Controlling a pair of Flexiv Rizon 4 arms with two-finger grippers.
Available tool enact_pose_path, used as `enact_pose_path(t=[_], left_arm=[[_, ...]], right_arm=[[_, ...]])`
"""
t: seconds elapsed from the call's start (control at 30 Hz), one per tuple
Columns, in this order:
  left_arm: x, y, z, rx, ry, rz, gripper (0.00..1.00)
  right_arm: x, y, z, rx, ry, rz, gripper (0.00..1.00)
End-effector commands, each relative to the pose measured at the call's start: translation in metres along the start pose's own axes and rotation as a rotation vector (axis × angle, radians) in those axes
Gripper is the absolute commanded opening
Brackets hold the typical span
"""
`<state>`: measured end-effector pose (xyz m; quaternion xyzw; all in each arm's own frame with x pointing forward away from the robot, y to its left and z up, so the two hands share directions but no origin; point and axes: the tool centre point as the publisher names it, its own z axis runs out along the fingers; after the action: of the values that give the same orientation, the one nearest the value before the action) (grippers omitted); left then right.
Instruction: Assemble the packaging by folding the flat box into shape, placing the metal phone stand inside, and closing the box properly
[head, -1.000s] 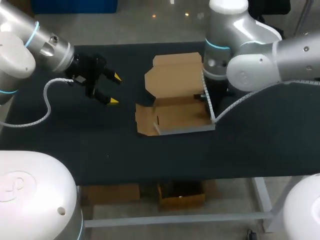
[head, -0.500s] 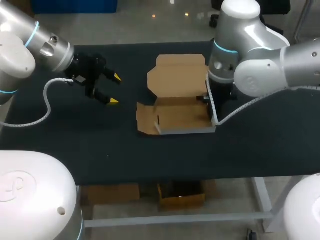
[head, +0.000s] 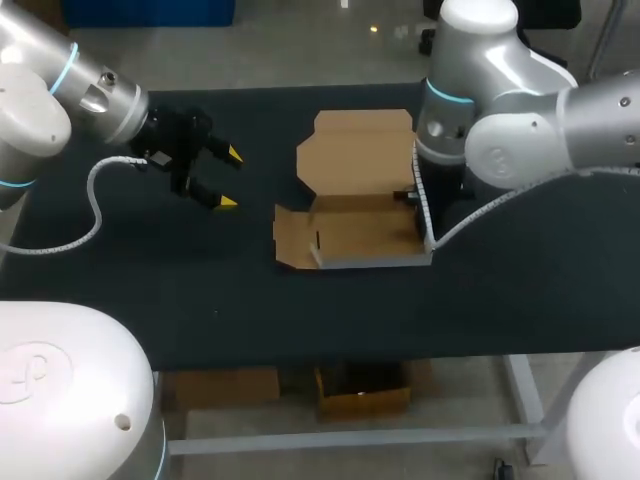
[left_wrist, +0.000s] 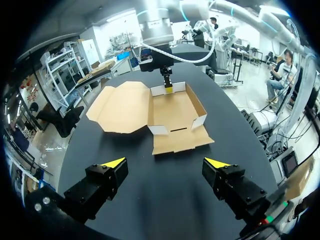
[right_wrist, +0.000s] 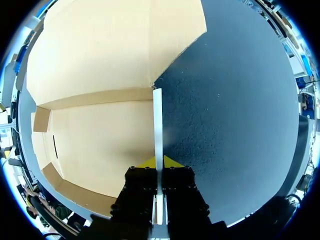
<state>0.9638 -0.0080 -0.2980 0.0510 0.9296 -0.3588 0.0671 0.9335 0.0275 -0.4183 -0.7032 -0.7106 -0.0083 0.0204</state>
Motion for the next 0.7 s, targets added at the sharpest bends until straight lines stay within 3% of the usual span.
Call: enact_pose_path(t=[0.03, 0.7], left_arm=[[-0.0008, -0.0003, -0.0006, -0.003, 0.004, -0.001, 1.0], [-0.0008, -0.0003, -0.0006, -0.003, 0.004, -0.001, 1.0]], right_arm=[[0.0025, 0.0041, -0.0026, 0.026, -0.014, 0.006, 0.0], [0.0043, 0.003, -0.0006, 0.048, -0.06, 0.03, 0.0]])
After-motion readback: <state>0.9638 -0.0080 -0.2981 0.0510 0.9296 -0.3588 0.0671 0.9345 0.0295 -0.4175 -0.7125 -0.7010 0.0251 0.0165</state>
